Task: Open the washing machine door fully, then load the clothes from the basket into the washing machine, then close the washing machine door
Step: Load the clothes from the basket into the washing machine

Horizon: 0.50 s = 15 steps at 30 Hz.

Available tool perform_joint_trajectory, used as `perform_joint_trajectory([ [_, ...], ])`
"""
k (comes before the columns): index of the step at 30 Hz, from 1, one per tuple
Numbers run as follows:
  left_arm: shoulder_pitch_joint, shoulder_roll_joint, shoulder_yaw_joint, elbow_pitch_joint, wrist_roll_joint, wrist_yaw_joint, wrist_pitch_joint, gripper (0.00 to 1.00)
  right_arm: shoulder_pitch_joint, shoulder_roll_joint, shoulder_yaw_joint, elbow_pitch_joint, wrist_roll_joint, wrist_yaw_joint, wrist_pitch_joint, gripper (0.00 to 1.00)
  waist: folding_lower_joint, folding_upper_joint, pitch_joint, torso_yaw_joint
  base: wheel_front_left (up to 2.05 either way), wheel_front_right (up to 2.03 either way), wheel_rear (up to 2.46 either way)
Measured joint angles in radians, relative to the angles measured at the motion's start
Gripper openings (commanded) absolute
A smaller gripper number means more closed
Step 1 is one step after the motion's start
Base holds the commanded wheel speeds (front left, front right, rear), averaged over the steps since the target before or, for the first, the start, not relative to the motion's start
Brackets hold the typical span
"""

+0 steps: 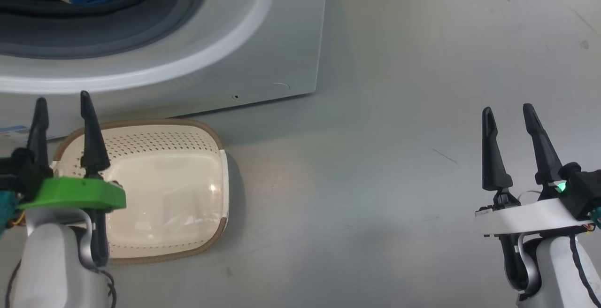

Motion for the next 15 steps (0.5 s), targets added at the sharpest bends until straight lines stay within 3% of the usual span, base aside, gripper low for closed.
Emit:
perform_joint_trajectory([
  [15,0.239,0.002,-0.111,-0.078,0.049,0.000,0.000,1.00,0.119,0.005,0.023,0.026,-0.010,0.005,0.000,1.00,0.0000,0.0000,-0.198,0.084,0.00,0.00,0.00],
])
